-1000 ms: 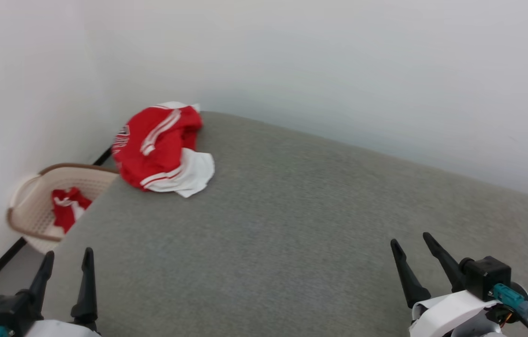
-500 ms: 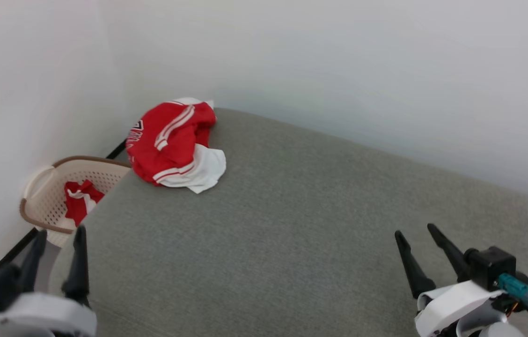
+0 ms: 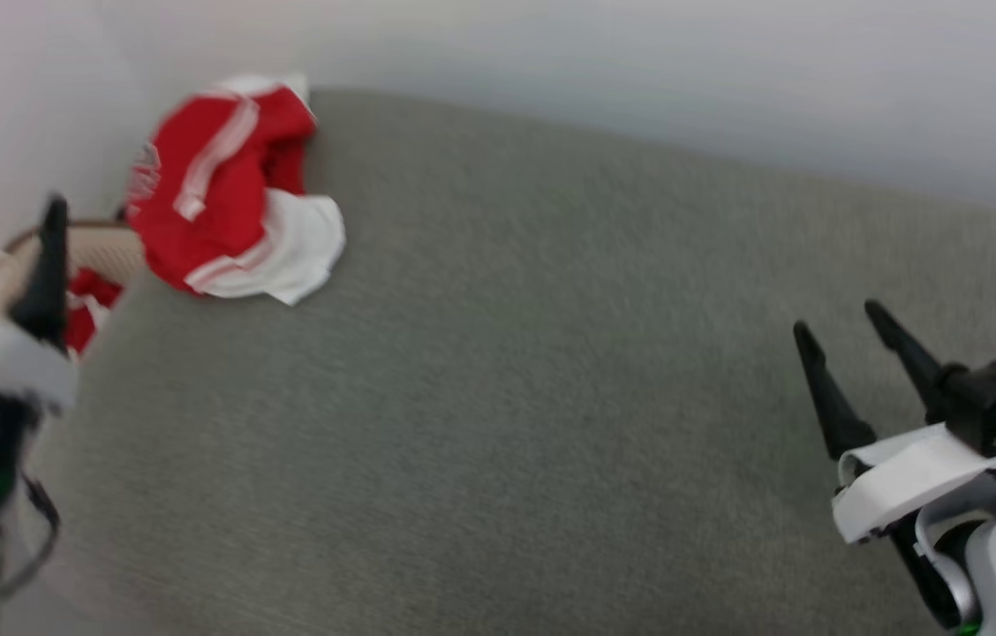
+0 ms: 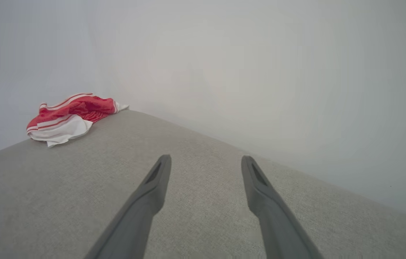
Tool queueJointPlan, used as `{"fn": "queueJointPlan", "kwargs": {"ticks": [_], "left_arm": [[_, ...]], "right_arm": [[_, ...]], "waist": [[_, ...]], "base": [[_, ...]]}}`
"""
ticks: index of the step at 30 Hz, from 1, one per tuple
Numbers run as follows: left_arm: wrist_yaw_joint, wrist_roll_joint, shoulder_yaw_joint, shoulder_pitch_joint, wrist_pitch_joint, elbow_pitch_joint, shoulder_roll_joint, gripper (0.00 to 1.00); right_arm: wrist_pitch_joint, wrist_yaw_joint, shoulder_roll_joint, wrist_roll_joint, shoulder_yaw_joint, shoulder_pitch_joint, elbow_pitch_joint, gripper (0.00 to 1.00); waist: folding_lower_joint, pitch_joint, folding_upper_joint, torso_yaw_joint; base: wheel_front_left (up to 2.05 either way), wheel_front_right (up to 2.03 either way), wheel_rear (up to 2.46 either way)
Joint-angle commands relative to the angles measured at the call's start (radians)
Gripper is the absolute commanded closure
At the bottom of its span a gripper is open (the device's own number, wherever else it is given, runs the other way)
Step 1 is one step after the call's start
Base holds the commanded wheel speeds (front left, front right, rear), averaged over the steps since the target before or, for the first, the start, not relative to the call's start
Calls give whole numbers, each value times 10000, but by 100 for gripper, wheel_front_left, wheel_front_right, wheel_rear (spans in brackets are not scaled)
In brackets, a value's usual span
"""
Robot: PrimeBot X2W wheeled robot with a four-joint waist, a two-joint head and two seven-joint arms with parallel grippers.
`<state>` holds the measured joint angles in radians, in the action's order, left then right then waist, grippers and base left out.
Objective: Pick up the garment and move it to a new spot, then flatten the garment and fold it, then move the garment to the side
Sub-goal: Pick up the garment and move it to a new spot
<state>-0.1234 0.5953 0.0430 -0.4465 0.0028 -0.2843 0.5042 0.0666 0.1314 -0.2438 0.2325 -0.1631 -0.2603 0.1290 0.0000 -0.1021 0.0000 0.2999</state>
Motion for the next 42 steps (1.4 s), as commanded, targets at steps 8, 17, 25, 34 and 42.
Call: {"fn": "queueJointPlan", "kwargs": {"ticks": [8, 17, 25, 34, 42], "left_arm": [[-71, 1046, -1131, -2852, 798, -2157, 888, 0], [-68, 1898, -2639, -5152, 2414, -5034, 1502, 0], [-68, 2423, -3567, -6516, 3170, -7072, 1450, 0], [-70, 3170, -4273, -7000, 3999, -8344, 788, 5], [-70, 3567, -4339, -7495, 3329, -8600, 1122, 100]], "right_arm": [[-484, -14, -216, -450, 505, -448, -1074, 0], [-1069, -14, -443, -733, 632, -691, -2242, 0], [-1682, -14, -574, -904, 804, -788, -3340, 0], [-2038, -14, -499, -1013, 869, -882, -3810, 0], [-1873, -14, -408, -993, 895, -972, -3614, 0]], "waist": [[0, -3038, 0, -1270], [0, -4332, 0, -1584], [0, -5233, 0, -1765], [0, -5507, 0, -1723], [0, -5184, 0, -1637]], "base": [[0, 0, 0], [0, 0, 0], [0, 0, 0], [0, 0, 0], [0, 0, 0]]}}
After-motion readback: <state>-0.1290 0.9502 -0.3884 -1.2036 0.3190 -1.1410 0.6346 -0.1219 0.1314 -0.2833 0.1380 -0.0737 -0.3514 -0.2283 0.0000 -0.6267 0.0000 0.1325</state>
